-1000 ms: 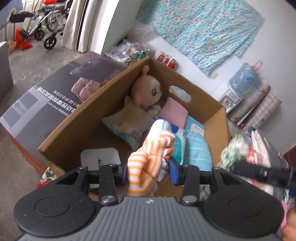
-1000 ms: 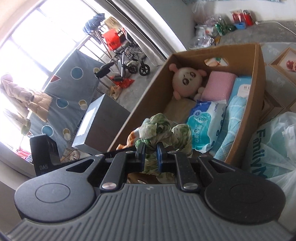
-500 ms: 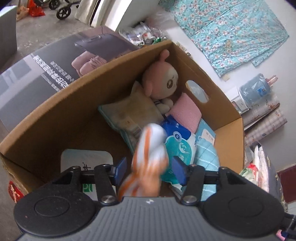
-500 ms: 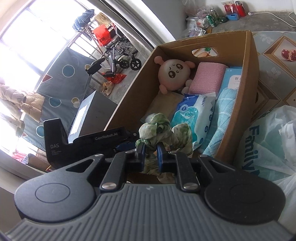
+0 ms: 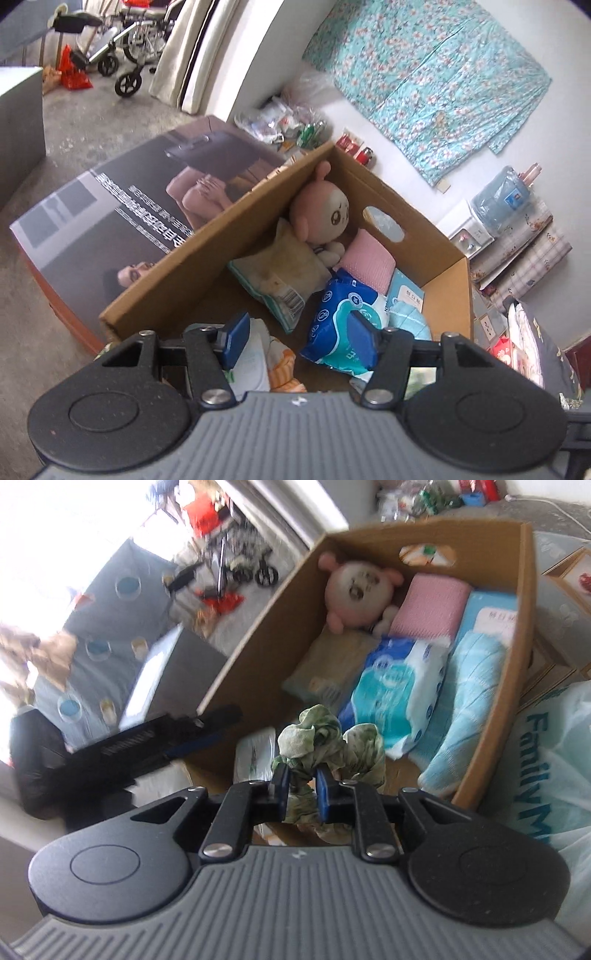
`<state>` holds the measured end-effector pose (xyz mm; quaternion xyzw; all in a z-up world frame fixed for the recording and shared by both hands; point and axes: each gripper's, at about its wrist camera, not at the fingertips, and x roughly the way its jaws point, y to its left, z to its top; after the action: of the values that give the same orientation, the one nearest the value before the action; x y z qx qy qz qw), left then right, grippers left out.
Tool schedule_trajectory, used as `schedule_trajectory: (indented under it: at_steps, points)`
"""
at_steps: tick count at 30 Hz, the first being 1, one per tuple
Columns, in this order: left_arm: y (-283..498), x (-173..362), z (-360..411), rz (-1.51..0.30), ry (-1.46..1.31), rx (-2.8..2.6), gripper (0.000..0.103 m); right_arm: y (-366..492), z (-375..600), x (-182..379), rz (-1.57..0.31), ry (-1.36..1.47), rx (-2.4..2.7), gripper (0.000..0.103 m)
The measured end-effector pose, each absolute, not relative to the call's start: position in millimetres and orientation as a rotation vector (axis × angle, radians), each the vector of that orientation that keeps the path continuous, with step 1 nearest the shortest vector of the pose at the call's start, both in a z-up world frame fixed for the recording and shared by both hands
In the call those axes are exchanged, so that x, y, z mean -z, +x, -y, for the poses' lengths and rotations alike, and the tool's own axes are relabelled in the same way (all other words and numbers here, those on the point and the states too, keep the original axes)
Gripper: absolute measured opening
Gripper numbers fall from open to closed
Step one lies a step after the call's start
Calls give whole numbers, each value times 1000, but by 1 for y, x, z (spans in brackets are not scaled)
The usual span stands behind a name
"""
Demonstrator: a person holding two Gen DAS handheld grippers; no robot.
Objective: Organize soft objects
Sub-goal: 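Lower the glove into the box and open the left gripper while the right gripper holds the green cloth, then open the right gripper to drop the green floral cloth into the box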
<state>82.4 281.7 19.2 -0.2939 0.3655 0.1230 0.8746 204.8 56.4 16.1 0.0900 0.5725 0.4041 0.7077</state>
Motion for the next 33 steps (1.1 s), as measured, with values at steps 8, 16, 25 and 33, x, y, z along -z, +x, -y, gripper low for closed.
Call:
schedule_trajectory:
  at_steps: [8, 16, 25, 33]
  points:
    - [63, -29, -273, -741, -562, -232, 62, 198, -66, -19, -1203, 38, -818, 41]
    - [49, -38, -247, -711, -481, -184, 63, 187, -9, -52, -1083, 171, -813, 46]
    - [26, -53, -157, -628, -282, 74, 70, 151, 146, -88, -928, 313, -618, 56]
    - [19, -37, -50, -634, -133, 379, 70, 131, 252, -48, -997, 368, -444, 58]
